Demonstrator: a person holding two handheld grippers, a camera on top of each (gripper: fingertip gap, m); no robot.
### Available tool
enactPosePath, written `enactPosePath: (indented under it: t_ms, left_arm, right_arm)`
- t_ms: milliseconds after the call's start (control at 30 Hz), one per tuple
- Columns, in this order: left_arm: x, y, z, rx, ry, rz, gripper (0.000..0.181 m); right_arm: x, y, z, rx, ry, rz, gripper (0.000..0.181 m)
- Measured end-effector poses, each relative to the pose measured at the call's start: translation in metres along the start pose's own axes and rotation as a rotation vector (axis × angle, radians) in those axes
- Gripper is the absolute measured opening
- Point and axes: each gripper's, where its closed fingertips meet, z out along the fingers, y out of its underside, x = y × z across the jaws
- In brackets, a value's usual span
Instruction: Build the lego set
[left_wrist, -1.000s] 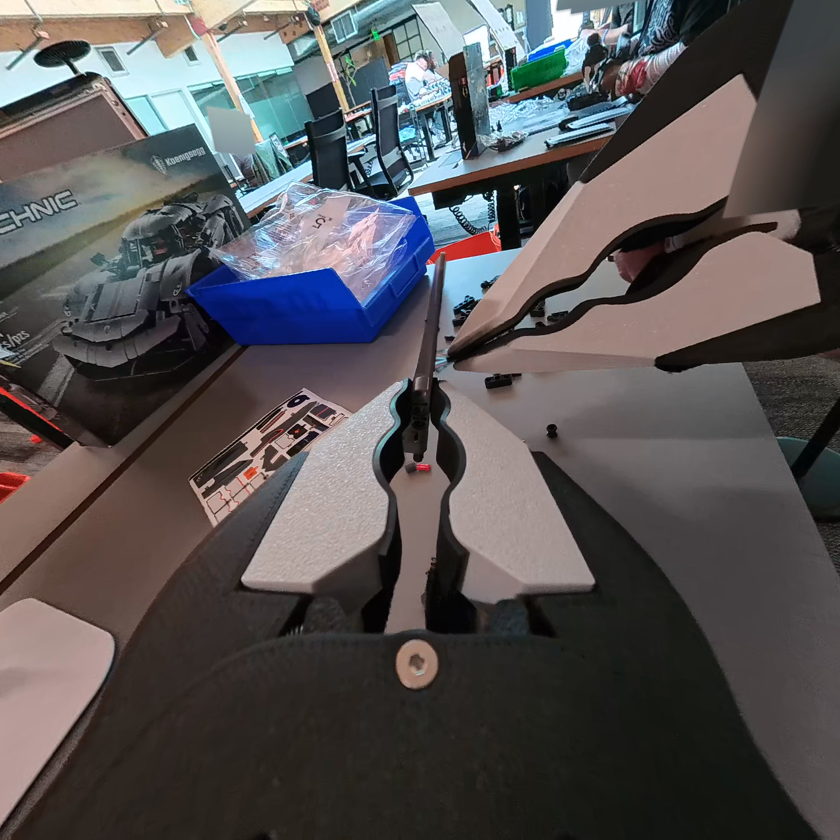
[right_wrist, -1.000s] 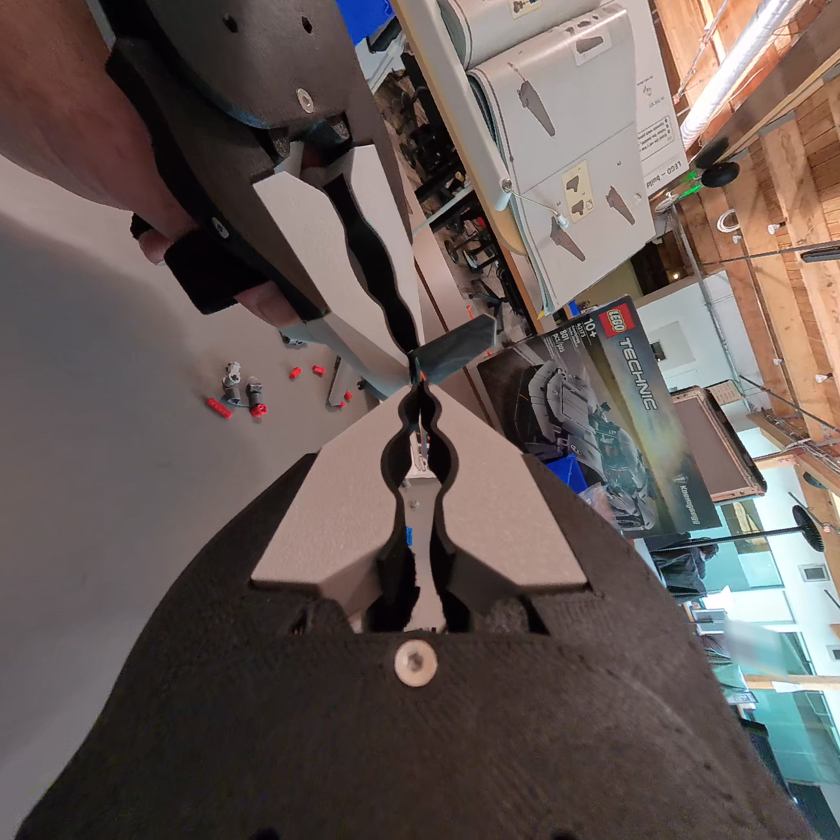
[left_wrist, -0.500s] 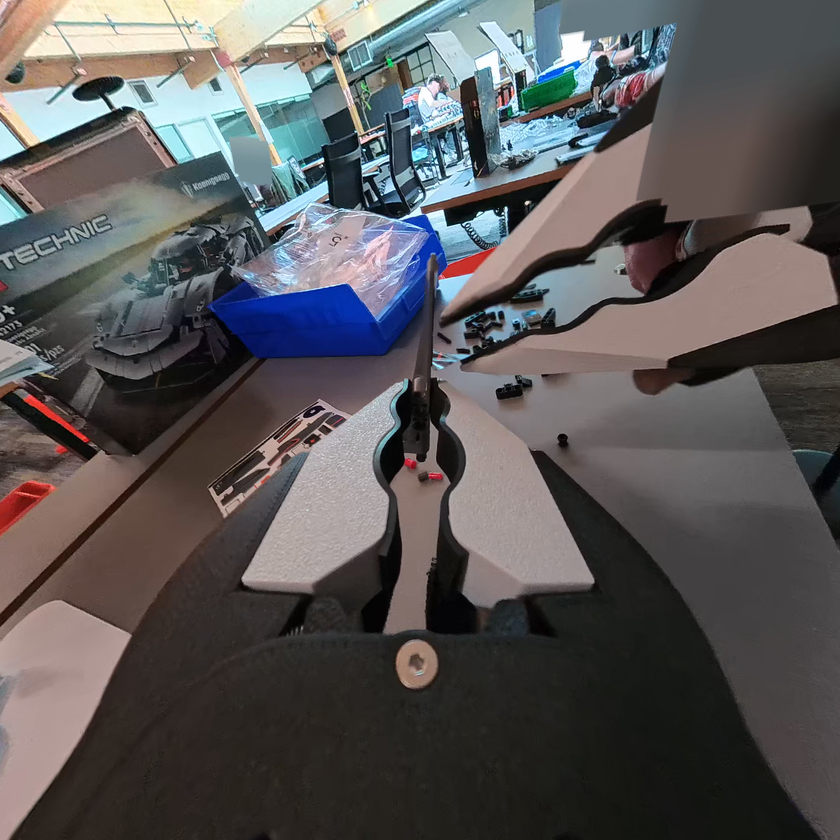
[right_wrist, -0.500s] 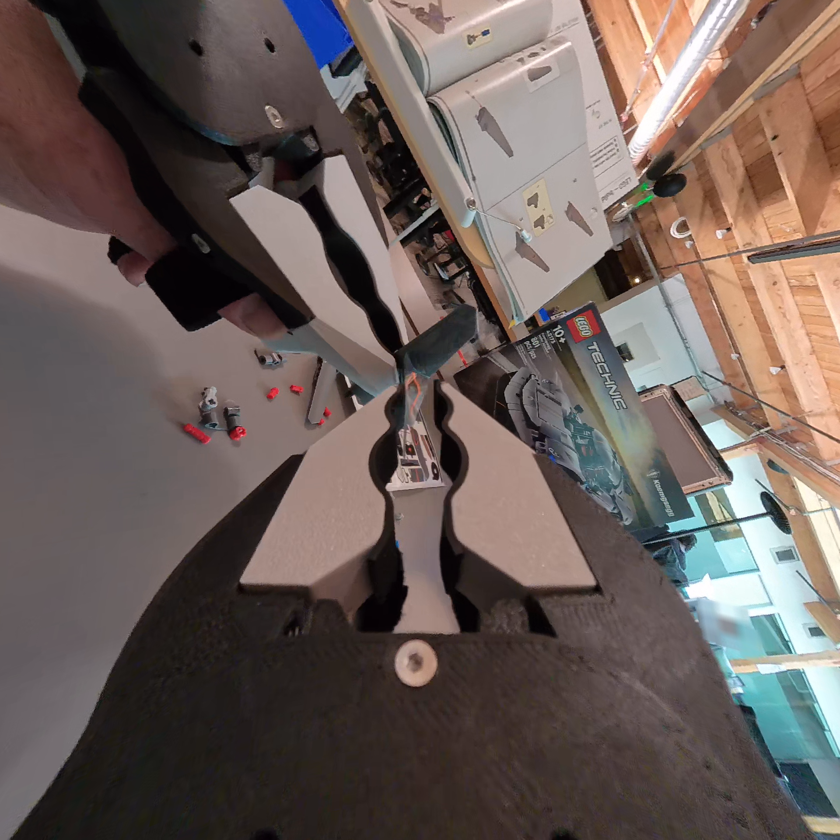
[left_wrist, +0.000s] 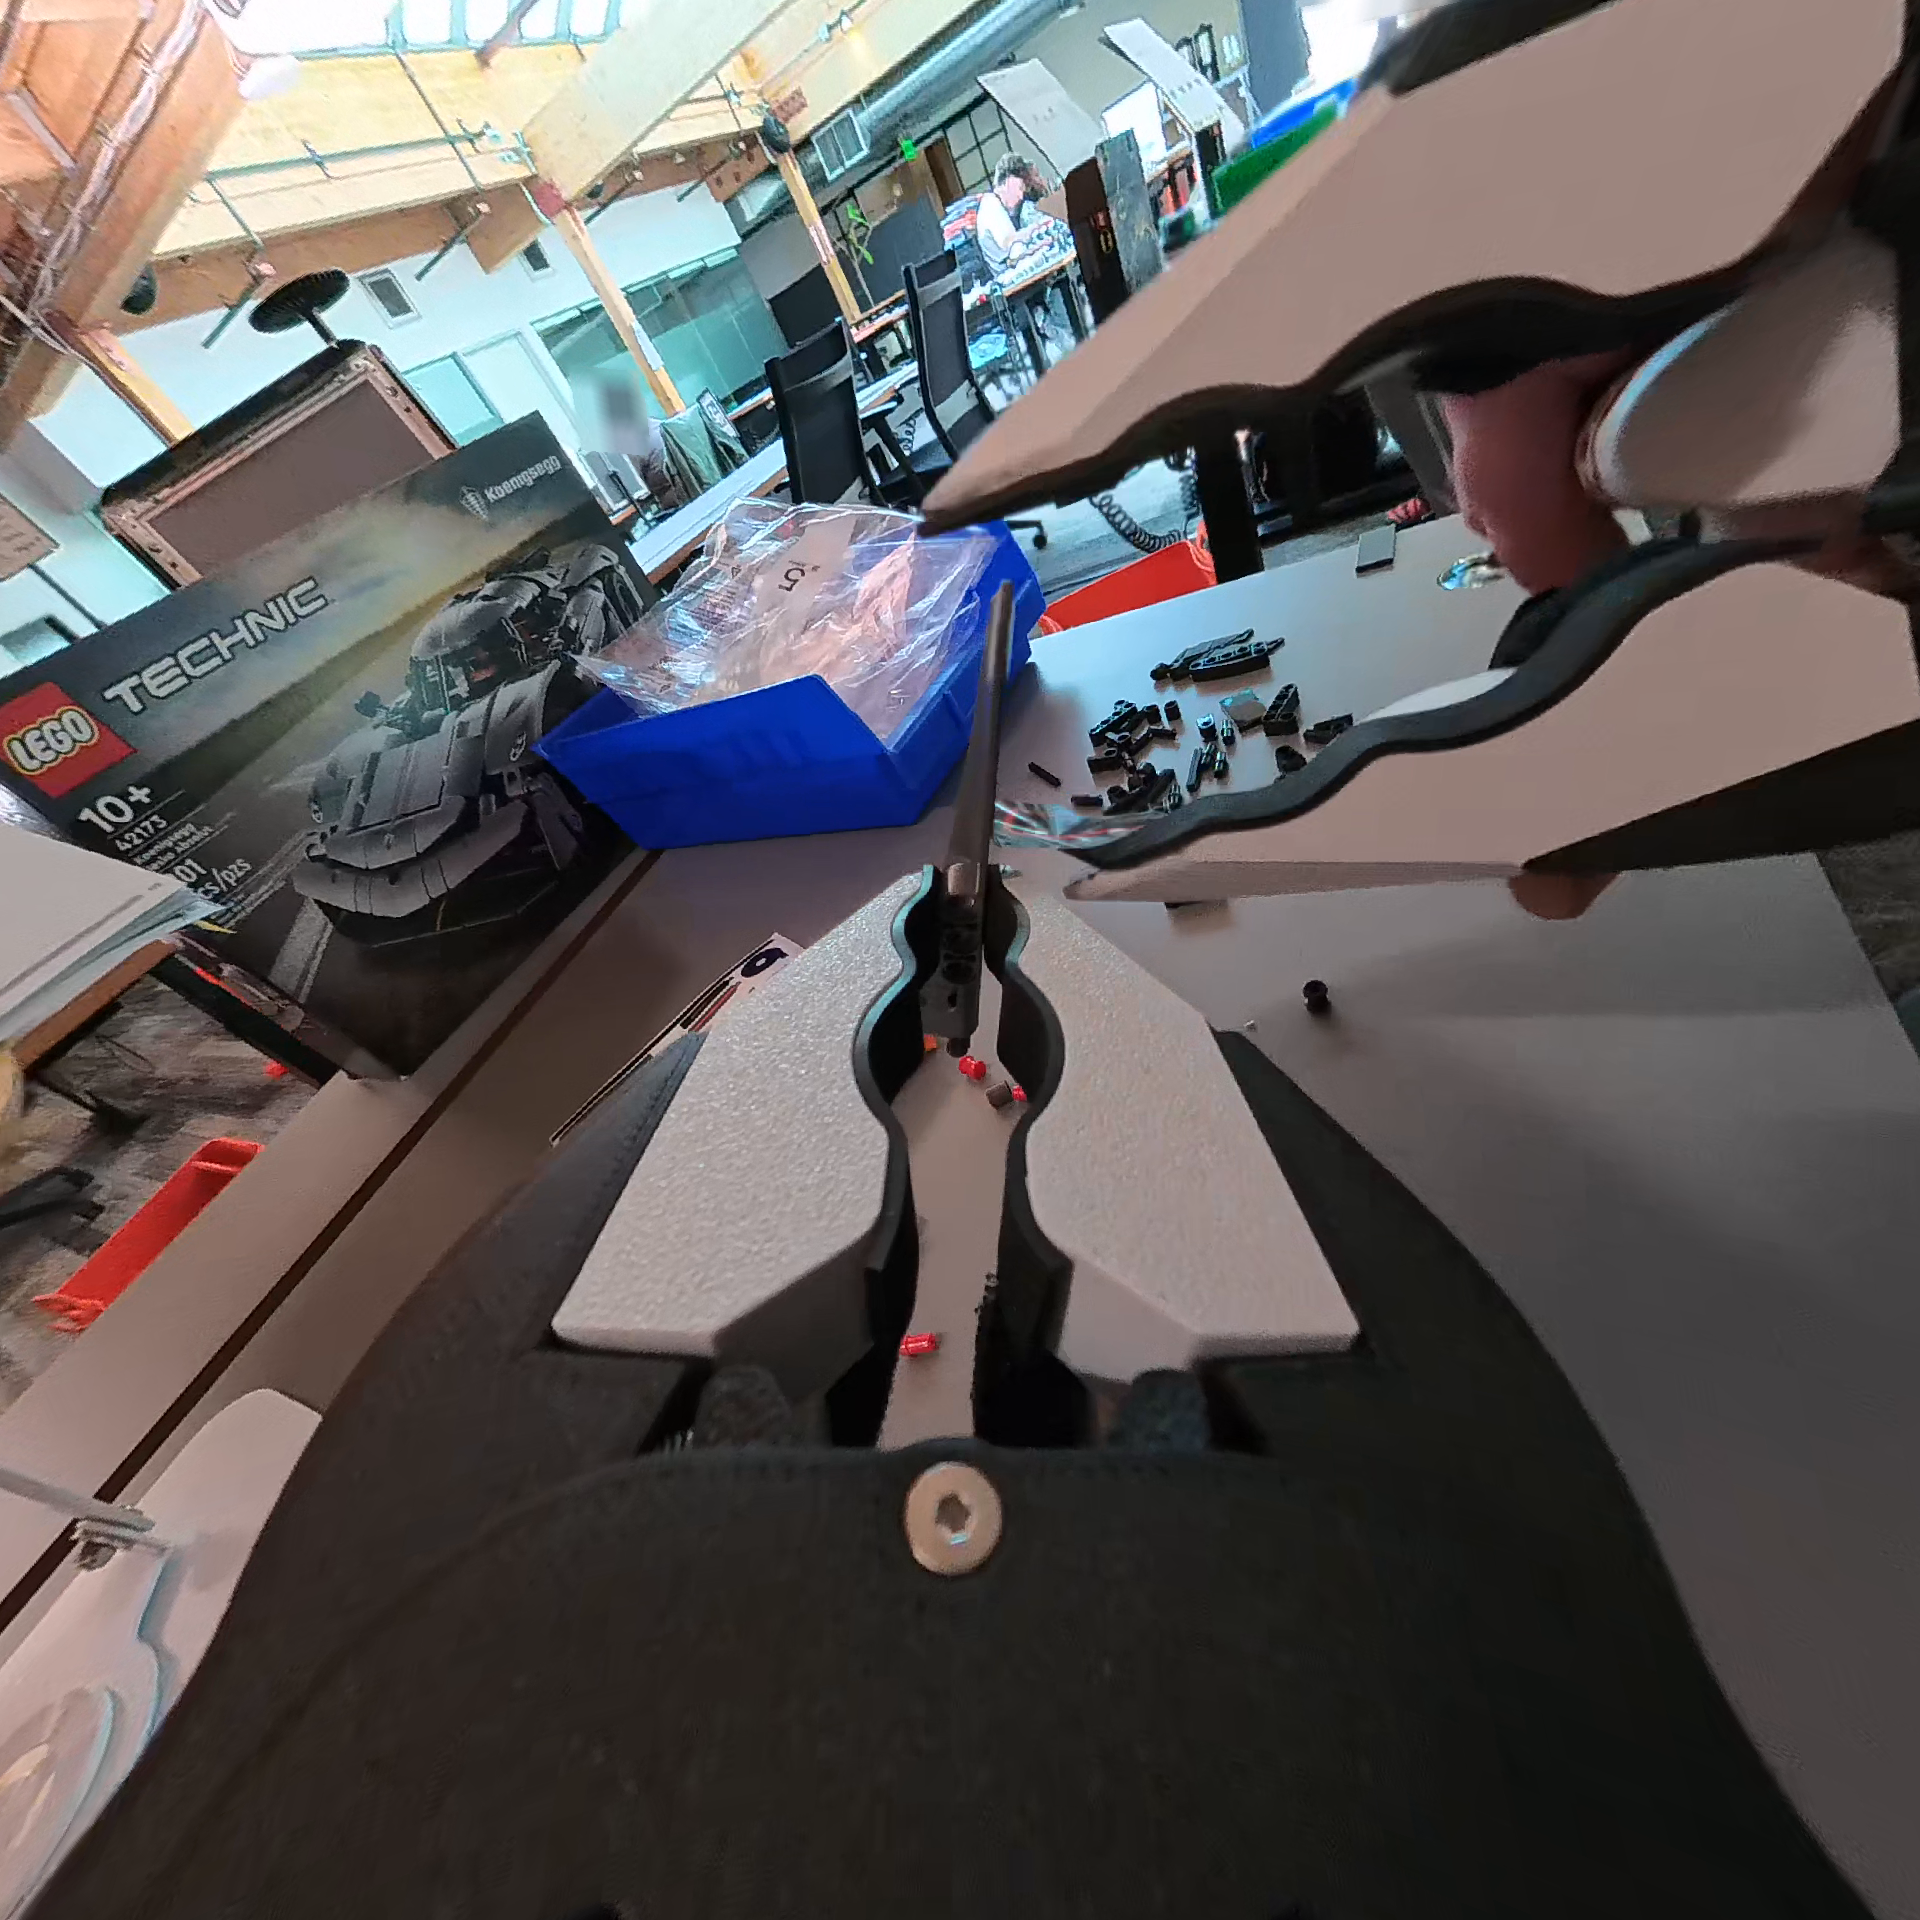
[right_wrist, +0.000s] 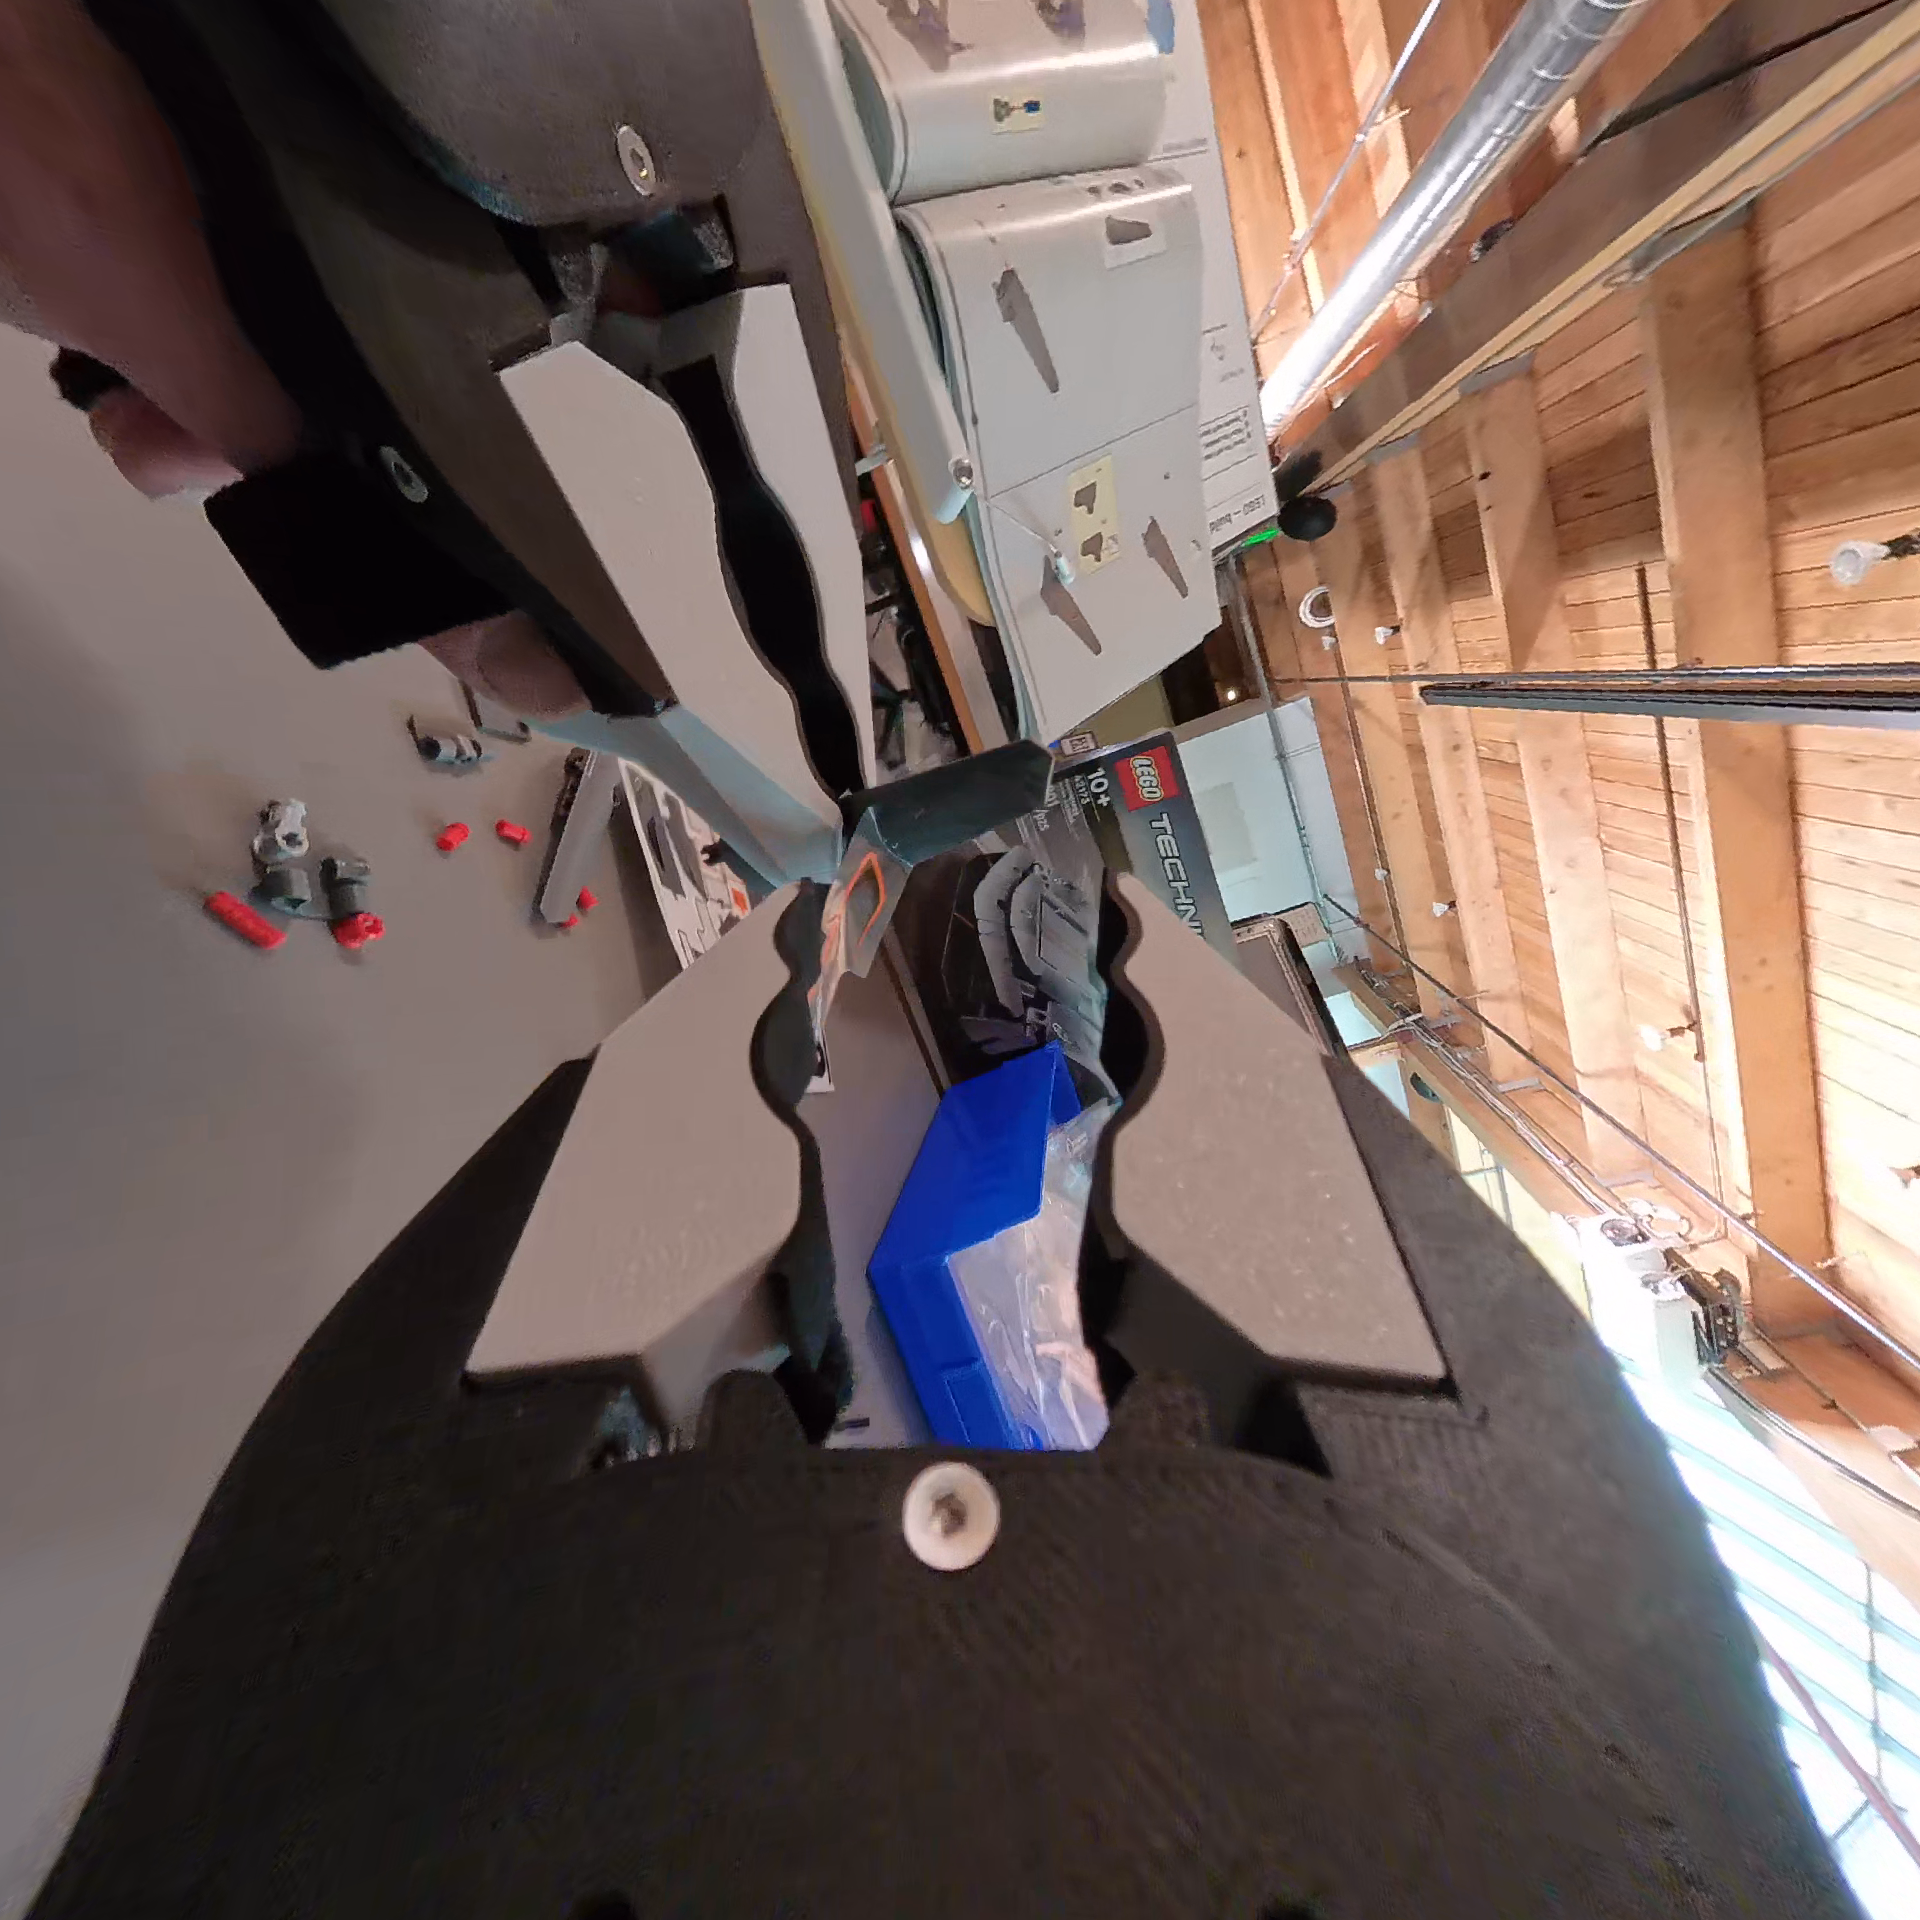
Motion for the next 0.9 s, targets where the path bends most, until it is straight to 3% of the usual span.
enactPosePath:
  t_ms: [333,633,700,733,833,900]
  left_arm:
    - [0.009,0.002,0.003,-0.019,-0.006,0.077,0.004]
    - [0.011,-0.001,0.002,-0.016,-0.043,0.198,0.004]
    - [0.006,-0.007,0.0,0.0,-0.067,0.195,0.004]
    - [0.002,-0.01,-0.002,0.009,-0.073,0.178,0.004]
    - [-0.001,-0.013,-0.005,0.023,-0.073,0.164,0.004]
    - [0.001,-0.015,-0.005,0.047,-0.031,0.078,0.004]
  right_arm:
    - [0.003,0.007,0.002,-0.091,-0.162,-0.011,0.086]
    - [-0.002,0.01,-0.001,-0.112,-0.266,0.048,0.093]
    - [-0.014,0.011,-0.003,-0.127,-0.346,0.065,0.116]
    - [-0.02,0.011,-0.003,-0.127,-0.356,0.051,0.118]
    - [-0.021,0.009,-0.003,-0.098,-0.352,0.089,0.114]
    - [-0.007,0.007,-0.008,-0.044,-0.338,0.209,0.097]
